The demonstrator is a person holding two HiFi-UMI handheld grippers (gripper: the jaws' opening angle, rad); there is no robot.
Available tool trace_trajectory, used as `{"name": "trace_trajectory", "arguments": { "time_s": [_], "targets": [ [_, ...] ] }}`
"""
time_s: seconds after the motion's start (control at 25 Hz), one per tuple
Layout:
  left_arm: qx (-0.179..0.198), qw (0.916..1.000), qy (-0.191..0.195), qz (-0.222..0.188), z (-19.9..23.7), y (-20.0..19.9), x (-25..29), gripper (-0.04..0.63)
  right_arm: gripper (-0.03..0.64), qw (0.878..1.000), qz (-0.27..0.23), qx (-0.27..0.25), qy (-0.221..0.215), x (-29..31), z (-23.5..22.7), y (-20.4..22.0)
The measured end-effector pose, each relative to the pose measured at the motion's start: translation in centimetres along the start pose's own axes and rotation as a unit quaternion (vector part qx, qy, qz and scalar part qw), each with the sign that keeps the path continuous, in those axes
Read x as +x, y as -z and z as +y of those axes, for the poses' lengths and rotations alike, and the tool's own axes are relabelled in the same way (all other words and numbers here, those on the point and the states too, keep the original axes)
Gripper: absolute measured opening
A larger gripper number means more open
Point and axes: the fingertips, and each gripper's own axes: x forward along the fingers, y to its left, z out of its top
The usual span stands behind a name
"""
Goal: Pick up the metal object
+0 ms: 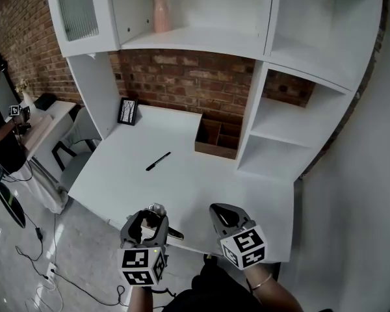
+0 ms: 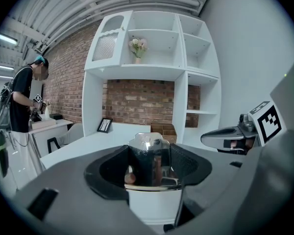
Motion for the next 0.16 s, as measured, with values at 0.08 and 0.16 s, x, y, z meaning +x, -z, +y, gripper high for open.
{"name": "trace_trajectory", "arguments": {
  "time_s": [0.08, 0.16],
  "targets": [
    [0.001, 1.0, 0.001, 0.001, -0.06, 0.0, -0.13, 0.275, 0.005, 1.0, 0.0, 0.002, 0.003, -0.26, 0.0, 0.08],
    [0.002, 1.0, 0.004, 0.001, -0.27, 0.01, -0.26, 0.275, 0.005, 1.0, 0.001, 0.004, 0.006, -0.62, -0.03, 0.25]
  ]
}}
